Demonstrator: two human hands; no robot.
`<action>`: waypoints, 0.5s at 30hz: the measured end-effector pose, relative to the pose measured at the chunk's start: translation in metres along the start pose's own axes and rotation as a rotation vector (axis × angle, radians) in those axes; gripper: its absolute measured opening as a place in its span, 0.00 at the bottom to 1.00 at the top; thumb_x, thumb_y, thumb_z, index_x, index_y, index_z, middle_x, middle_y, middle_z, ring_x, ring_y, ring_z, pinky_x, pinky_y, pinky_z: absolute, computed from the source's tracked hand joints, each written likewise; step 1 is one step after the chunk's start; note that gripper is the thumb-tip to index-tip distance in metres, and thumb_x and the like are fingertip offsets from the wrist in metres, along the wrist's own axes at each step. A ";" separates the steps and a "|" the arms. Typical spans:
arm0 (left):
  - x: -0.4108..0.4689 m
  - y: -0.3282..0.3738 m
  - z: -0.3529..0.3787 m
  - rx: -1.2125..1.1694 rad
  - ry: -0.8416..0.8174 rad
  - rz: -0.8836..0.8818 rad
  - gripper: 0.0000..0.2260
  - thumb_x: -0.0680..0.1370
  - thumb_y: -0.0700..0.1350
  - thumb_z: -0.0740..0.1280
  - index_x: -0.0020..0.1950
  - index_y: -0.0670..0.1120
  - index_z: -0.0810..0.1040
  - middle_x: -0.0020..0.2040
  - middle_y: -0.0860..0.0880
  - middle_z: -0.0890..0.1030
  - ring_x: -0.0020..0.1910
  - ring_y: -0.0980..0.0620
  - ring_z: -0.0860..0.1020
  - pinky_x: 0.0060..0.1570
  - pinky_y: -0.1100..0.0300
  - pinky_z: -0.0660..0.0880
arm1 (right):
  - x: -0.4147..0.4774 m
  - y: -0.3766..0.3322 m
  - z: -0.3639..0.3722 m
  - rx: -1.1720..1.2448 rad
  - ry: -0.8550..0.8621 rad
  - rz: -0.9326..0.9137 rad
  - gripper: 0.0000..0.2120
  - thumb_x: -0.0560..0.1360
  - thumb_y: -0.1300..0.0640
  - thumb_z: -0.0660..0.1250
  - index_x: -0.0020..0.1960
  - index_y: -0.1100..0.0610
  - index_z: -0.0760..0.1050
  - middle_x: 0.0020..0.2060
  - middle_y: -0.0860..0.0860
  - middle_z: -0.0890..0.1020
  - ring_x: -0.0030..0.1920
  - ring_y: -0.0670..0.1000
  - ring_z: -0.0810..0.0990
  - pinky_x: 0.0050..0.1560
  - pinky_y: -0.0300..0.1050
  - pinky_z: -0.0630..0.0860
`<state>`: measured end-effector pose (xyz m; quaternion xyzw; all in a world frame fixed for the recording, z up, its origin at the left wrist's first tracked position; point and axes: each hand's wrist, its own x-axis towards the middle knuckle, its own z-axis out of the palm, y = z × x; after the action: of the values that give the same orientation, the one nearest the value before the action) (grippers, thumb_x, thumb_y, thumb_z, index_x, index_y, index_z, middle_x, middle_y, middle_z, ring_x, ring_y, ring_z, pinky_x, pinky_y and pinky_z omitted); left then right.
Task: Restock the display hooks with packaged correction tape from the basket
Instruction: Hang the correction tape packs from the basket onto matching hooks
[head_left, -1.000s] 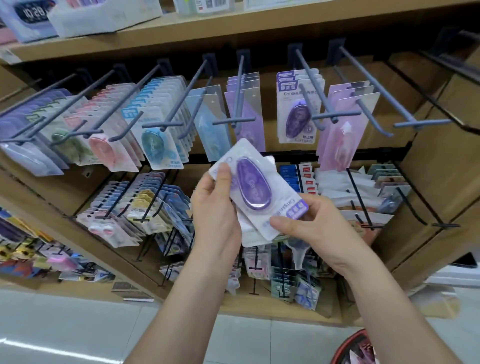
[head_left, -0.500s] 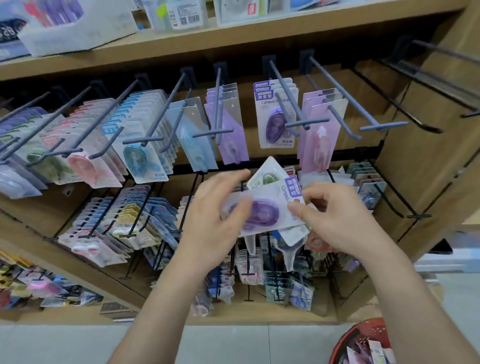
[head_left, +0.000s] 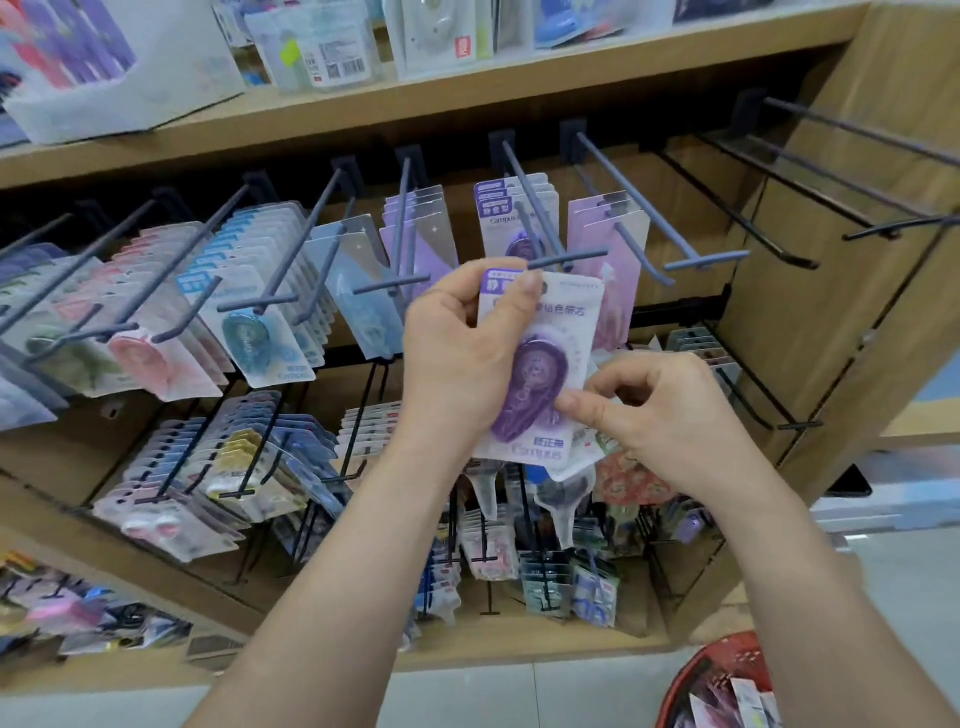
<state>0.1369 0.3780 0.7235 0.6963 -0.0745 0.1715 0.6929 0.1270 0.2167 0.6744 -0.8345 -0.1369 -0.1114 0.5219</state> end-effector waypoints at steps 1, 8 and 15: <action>0.002 0.000 0.004 0.000 0.012 0.009 0.05 0.78 0.40 0.69 0.44 0.49 0.81 0.36 0.54 0.83 0.37 0.57 0.81 0.36 0.62 0.78 | 0.000 0.001 0.001 0.013 -0.006 0.002 0.23 0.62 0.31 0.68 0.33 0.51 0.81 0.30 0.45 0.81 0.33 0.46 0.76 0.36 0.40 0.72; 0.002 -0.005 0.010 -0.036 0.009 -0.027 0.03 0.79 0.40 0.69 0.47 0.46 0.81 0.41 0.46 0.85 0.41 0.51 0.83 0.42 0.52 0.80 | -0.002 0.011 0.003 0.039 -0.041 -0.016 0.14 0.75 0.48 0.72 0.36 0.56 0.81 0.34 0.56 0.82 0.36 0.56 0.78 0.39 0.54 0.74; 0.006 0.000 0.016 -0.102 0.030 -0.168 0.05 0.80 0.40 0.66 0.49 0.45 0.82 0.43 0.46 0.85 0.43 0.51 0.83 0.43 0.53 0.81 | -0.007 0.011 0.003 0.133 0.030 0.044 0.13 0.76 0.51 0.71 0.34 0.55 0.80 0.30 0.56 0.79 0.30 0.48 0.72 0.34 0.46 0.70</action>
<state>0.1448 0.3634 0.7258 0.6614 -0.0141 0.1192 0.7404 0.1238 0.2144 0.6614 -0.7991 -0.1179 -0.1029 0.5805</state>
